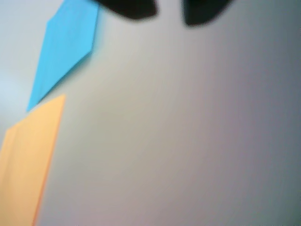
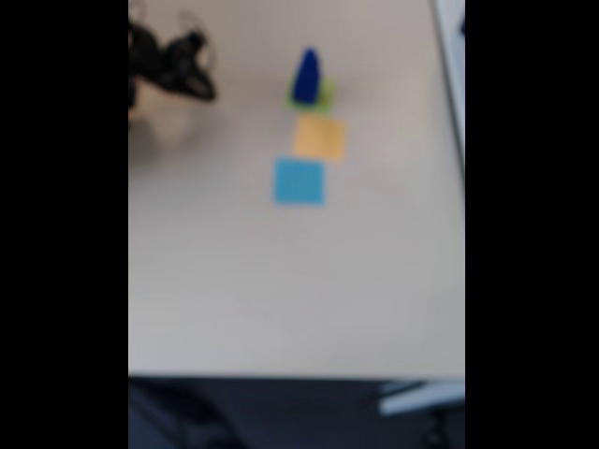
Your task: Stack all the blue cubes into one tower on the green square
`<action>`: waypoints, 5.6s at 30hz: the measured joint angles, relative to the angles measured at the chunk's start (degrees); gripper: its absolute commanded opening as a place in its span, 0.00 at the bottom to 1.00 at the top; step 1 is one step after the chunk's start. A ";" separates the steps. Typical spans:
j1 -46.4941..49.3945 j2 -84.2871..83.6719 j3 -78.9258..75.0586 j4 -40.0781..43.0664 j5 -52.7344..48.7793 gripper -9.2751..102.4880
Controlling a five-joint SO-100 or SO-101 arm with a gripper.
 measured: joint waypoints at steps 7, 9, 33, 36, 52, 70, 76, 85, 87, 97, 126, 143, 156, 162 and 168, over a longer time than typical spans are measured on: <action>0.70 0.00 0.00 0.00 0.09 0.09; 0.79 0.00 0.00 0.00 0.44 0.11; 3.87 0.00 0.00 0.00 3.52 0.08; 4.13 0.00 0.00 0.00 3.78 0.08; 4.92 0.00 0.00 0.00 4.57 0.08; 6.24 0.00 0.00 0.44 5.98 0.08; 6.24 0.00 0.00 0.44 5.98 0.08; 7.29 0.00 0.00 0.44 7.12 0.08; 7.56 0.00 0.00 0.44 7.12 0.08; 6.77 0.00 0.00 0.44 4.31 0.08; 5.71 0.00 0.00 1.05 0.97 0.08; 5.71 0.00 0.00 1.05 0.97 0.08; 5.71 0.00 0.00 1.05 0.97 0.08; 5.71 0.00 0.00 1.05 0.97 0.08; 5.71 0.00 0.00 1.05 0.97 0.08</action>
